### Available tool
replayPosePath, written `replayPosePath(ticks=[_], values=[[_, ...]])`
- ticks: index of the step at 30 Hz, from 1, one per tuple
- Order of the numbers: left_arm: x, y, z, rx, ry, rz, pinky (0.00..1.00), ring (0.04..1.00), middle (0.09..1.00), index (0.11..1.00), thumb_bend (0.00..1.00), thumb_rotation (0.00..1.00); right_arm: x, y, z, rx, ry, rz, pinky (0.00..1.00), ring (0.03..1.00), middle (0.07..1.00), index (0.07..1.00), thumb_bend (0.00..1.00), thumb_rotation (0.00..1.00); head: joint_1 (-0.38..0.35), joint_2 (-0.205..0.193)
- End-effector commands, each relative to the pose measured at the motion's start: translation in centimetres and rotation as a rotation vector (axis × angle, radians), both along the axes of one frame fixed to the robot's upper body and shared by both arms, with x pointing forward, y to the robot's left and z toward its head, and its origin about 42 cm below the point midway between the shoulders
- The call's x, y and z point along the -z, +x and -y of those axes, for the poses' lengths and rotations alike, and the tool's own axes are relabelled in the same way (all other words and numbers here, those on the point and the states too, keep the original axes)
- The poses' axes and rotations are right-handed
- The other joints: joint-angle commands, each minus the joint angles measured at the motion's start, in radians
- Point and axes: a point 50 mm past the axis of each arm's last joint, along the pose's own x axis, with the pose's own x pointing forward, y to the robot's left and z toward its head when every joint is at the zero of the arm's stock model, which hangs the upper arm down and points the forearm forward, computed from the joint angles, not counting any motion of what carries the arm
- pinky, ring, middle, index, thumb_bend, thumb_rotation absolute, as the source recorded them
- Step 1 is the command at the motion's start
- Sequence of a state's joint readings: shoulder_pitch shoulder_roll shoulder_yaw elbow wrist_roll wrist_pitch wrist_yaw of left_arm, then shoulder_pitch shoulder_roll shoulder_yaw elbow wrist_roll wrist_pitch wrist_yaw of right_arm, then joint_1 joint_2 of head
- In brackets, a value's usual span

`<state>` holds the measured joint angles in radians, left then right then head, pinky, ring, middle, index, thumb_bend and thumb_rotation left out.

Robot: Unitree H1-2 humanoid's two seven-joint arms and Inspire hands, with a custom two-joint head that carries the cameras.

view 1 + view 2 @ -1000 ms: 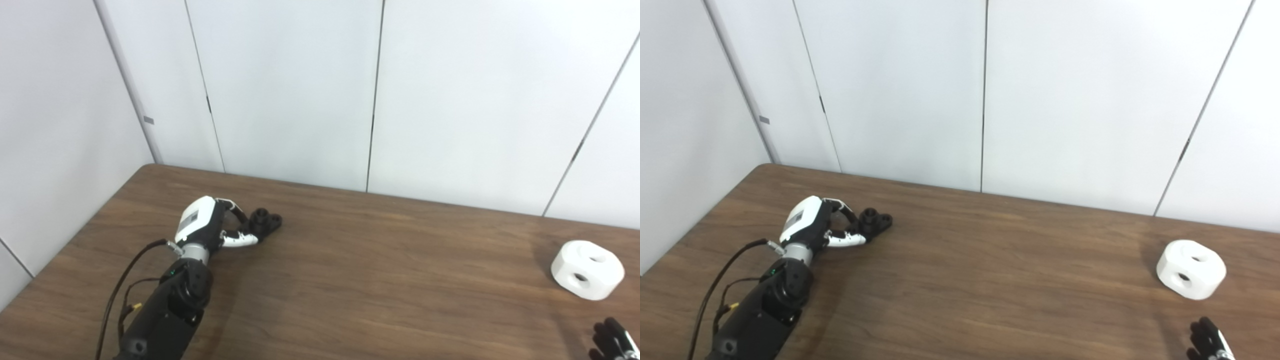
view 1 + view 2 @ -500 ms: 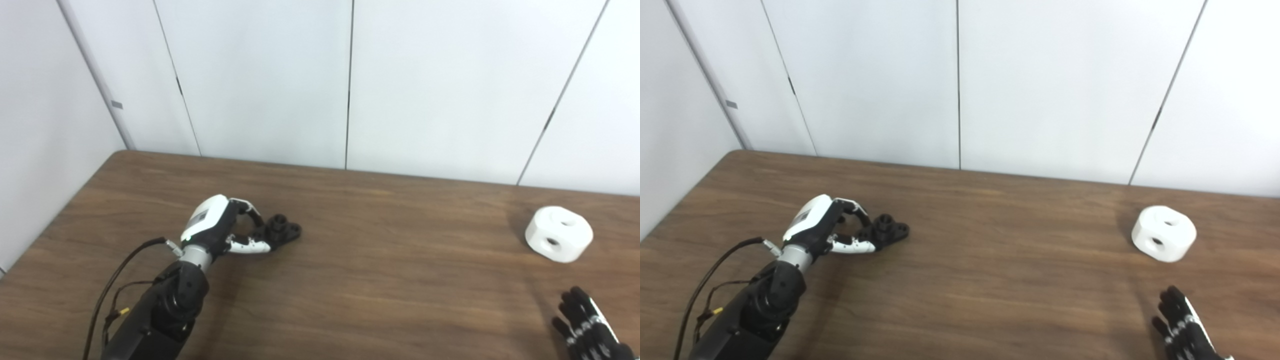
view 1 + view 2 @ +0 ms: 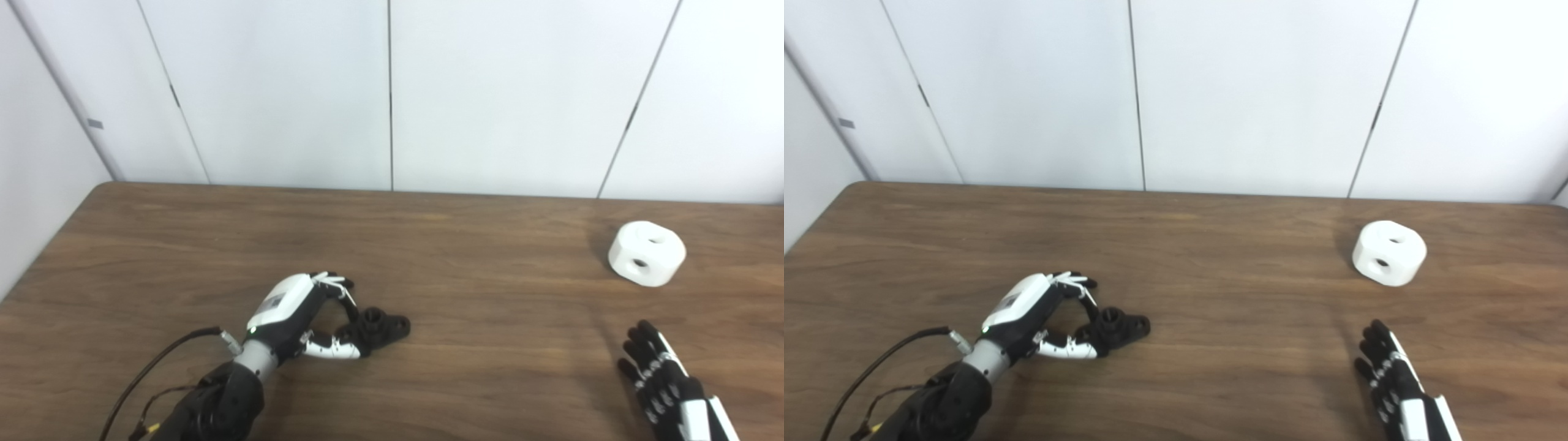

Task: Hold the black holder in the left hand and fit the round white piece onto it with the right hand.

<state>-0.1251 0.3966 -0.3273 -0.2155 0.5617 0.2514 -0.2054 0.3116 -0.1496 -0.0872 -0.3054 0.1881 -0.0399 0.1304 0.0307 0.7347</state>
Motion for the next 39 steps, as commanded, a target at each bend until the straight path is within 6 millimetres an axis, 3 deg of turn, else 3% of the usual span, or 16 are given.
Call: replayPosePath(ticks=[1, 10, 22, 29, 35, 39], values=[[-0.9, -0.4, 1.1, 0.084, 0.017, 0.051, 1.00, 0.937, 0.836, 0.485, 0.52, 0.05, -1.1, 0.2, -0.7, -0.003, 0.004, 0.040, 0.93, 0.967, 0.957, 0.952, 0.71, 0.97, -0.004, 0.003], [-0.4, -2.3, 3.4, 0.205, 0.011, 0.036, 1.00, 0.932, 0.827, 0.484, 0.52, 0.06, -1.8, 0.4, -1.9, -0.008, 0.013, 0.042, 0.95, 0.967, 0.960, 0.958, 0.70, 0.98, -0.042, 0.031], [0.1, -3.7, 4.4, 0.267, 0.005, 0.013, 1.00, 0.942, 0.830, 0.484, 0.52, 0.06, -2.8, 0.6, -3.1, -0.012, 0.013, 0.044, 0.94, 0.979, 0.970, 0.956, 0.70, 0.98, -0.086, 0.072], [0.4, -4.0, 4.7, 0.270, 0.009, 0.023, 0.99, 0.927, 0.826, 0.485, 0.52, 0.06, -3.0, 0.8, -3.1, -0.004, 0.018, 0.043, 0.95, 0.977, 0.965, 0.951, 0.73, 0.95, -0.092, 0.074], [1.1, -4.0, 4.7, 0.252, 0.008, 0.021, 0.99, 0.927, 0.824, 0.485, 0.52, 0.06, -3.0, 1.3, -2.2, 0.057, -0.038, 0.037, 0.95, 0.961, 0.939, 0.928, 0.73, 0.92, -0.092, 0.053], [1.4, -4.0, 4.6, 0.244, 0.007, 0.020, 0.99, 0.926, 0.821, 0.485, 0.52, 0.06, -3.8, 2.0, -1.3, 0.083, -0.045, 0.060, 0.97, 0.958, 0.933, 0.916, 0.68, 0.85, -0.106, 0.037]])
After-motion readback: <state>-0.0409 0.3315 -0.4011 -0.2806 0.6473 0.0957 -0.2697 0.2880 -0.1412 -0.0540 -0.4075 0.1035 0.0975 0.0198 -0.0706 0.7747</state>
